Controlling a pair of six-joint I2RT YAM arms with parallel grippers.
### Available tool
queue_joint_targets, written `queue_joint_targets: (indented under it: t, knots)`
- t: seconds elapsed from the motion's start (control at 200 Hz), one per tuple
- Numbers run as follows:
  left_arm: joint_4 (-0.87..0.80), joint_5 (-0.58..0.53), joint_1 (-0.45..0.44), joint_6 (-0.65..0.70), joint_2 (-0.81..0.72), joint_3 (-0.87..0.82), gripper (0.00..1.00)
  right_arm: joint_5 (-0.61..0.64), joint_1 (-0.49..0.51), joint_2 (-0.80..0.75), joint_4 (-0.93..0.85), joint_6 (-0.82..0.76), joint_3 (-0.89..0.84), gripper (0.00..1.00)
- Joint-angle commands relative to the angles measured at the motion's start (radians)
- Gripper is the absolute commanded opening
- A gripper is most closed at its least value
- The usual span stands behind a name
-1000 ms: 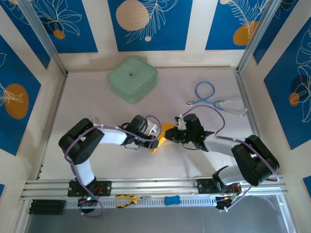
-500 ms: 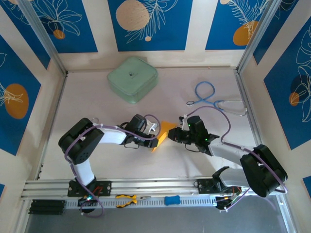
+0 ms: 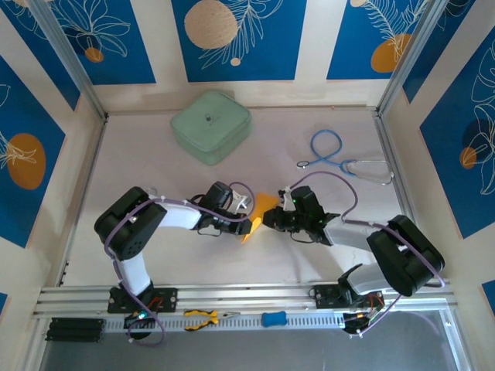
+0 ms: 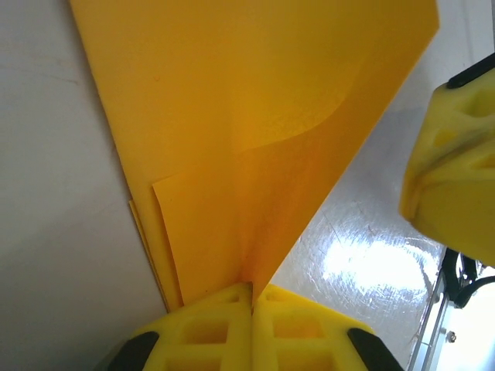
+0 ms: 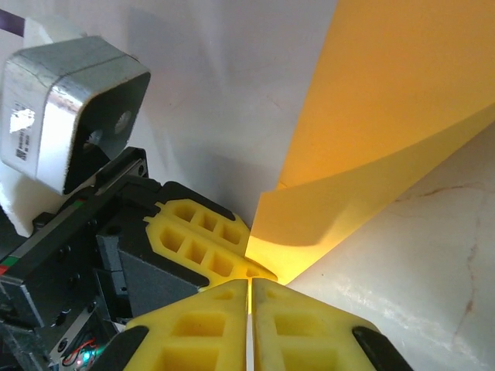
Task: Fold a paper plane with a square sheet of paper (pick it up from the middle)
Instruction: Fold the wing for the fifth time at the center of the table.
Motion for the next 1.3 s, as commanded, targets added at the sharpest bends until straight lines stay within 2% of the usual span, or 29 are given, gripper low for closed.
queue_joint_targets:
  t: [0.0, 0.335, 0.665, 0.91, 1.295]
  knots:
    - [0.004, 0.019, 0.014, -0.01, 0.028, -0.005, 0.0, -0.037, 0.008, 0.033, 0.04, -0.006, 0.029, 0.11]
    - [0.05, 0.041, 0.021, -0.042, 0.023, -0.03, 0.0, -0.067, -0.005, 0.122, 0.112, 0.015, 0.048, 0.11]
    - [0.132, 0.084, 0.041, -0.088, 0.028, -0.061, 0.0, -0.1, -0.036, 0.128, 0.167, 0.037, 0.023, 0.11]
    - [0.151, 0.09, 0.054, -0.124, 0.037, -0.071, 0.0, -0.168, -0.036, 0.182, 0.168, 0.004, 0.068, 0.1]
    - [0.151, 0.086, 0.068, -0.156, 0.044, -0.079, 0.0, -0.195, -0.058, 0.264, 0.203, 0.004, 0.108, 0.1]
